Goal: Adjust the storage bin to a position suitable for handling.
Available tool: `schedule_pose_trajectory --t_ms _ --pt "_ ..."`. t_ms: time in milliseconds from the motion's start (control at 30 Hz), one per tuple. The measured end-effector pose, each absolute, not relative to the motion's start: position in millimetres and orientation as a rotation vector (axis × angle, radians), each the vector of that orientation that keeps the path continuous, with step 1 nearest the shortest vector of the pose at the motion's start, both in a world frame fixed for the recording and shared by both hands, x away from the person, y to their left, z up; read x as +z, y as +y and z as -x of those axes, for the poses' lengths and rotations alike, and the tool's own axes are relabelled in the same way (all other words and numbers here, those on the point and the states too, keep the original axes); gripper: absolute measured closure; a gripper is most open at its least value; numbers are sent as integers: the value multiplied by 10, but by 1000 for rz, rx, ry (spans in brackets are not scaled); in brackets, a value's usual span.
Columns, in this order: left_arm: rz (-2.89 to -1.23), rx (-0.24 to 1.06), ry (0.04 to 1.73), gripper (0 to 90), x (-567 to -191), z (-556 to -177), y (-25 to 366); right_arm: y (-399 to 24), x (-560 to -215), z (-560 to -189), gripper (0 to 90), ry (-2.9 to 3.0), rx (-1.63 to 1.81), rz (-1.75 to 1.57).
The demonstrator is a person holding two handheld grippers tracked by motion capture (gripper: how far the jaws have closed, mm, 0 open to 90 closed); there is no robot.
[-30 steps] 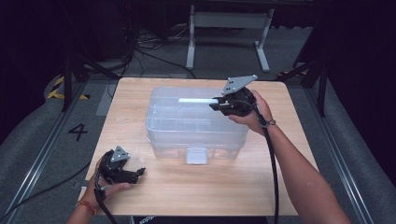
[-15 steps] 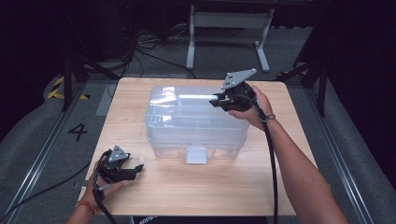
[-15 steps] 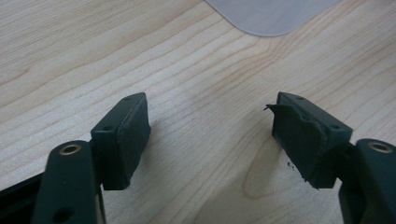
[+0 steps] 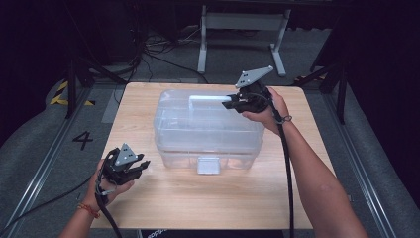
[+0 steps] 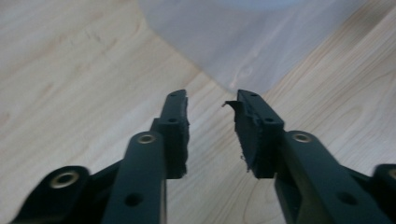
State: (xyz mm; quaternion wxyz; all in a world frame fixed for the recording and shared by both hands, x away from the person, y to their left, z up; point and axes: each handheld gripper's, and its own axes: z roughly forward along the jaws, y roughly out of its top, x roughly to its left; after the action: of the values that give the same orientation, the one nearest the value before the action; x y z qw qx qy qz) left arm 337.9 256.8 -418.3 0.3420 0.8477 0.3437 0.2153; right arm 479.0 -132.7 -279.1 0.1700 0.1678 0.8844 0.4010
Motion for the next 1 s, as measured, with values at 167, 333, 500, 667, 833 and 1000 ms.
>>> schedule_pose_trajectory --t_ms 167,333,500,667,833,1000 --pt "-2195 560 821 823 -4087 -3387 2537 -1322 -2753 -4832 740 2520 1136 -495" --pt "-2155 562 796 877 -4016 -3435 2474 -1323 -2751 -4845 739 2521 1142 -500" --pt "-2099 570 772 899 -3889 -3464 2427 -1318 -2733 -4863 737 2524 1136 -505" --pt "-2075 560 763 900 -3844 -3482 2394 -1321 -2729 -4875 736 2523 1138 -508" --pt "-2048 536 767 900 -3852 -3492 2372 -1328 -2725 -4890 737 2527 1147 -511" --pt "-1988 506 787 900 -3898 -3508 2366 -1330 -2726 -4899 736 2523 1154 -517"
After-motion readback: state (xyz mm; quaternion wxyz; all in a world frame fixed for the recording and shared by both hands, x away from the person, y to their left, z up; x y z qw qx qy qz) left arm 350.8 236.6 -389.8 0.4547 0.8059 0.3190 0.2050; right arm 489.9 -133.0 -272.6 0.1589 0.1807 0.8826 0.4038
